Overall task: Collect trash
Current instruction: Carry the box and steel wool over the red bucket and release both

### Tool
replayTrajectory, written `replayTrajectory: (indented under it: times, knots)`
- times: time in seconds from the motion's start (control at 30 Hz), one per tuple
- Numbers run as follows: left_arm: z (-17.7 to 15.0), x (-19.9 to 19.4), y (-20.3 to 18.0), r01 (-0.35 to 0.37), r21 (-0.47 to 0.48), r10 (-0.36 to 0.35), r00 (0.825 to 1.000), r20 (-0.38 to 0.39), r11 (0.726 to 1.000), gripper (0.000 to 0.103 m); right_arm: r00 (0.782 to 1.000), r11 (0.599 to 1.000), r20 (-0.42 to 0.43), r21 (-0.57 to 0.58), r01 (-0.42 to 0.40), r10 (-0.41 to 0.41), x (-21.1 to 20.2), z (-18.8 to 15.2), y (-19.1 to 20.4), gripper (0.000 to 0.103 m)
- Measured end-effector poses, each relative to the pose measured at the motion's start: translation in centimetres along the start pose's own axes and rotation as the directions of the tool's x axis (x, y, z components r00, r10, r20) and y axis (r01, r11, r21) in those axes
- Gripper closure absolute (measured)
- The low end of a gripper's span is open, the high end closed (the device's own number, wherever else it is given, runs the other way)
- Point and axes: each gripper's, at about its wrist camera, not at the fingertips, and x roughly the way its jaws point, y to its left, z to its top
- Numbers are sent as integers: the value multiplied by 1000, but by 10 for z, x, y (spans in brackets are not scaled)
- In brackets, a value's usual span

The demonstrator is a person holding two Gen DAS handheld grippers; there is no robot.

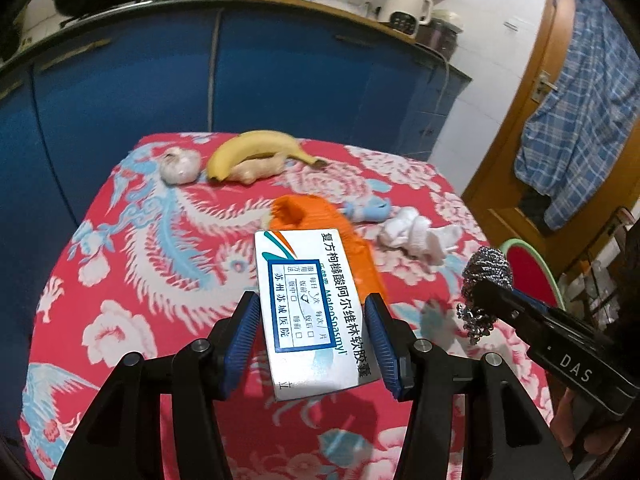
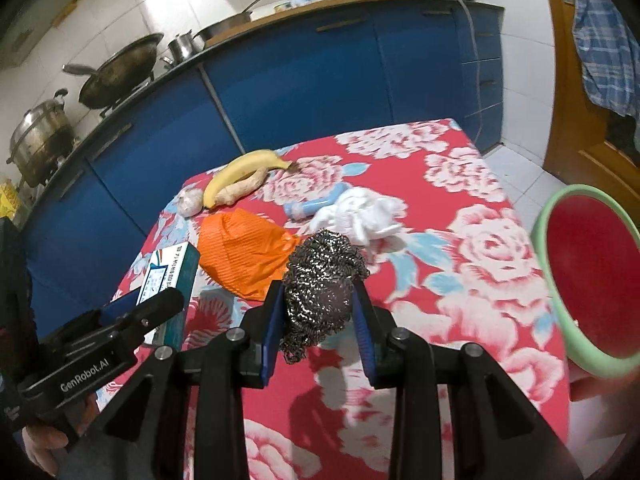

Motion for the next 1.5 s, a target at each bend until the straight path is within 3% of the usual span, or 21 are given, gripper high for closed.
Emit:
replayTrajectory:
  times: [0.7, 1.2, 1.5]
  knots:
    - [25, 20, -108, 174, 166, -167, 984, -55, 971, 47, 978, 965, 91, 200, 167, -188, -73, -6, -110, 67]
    - [24, 49, -201, 259, 318, -240, 966, -99, 912, 47, 941, 893, 92, 358, 274, -326, -96, -20, -193, 66]
    - [19, 67, -236, 288, 372, -257, 957, -131, 882, 47, 937, 864, 76, 418, 281, -341, -95, -28, -223, 61]
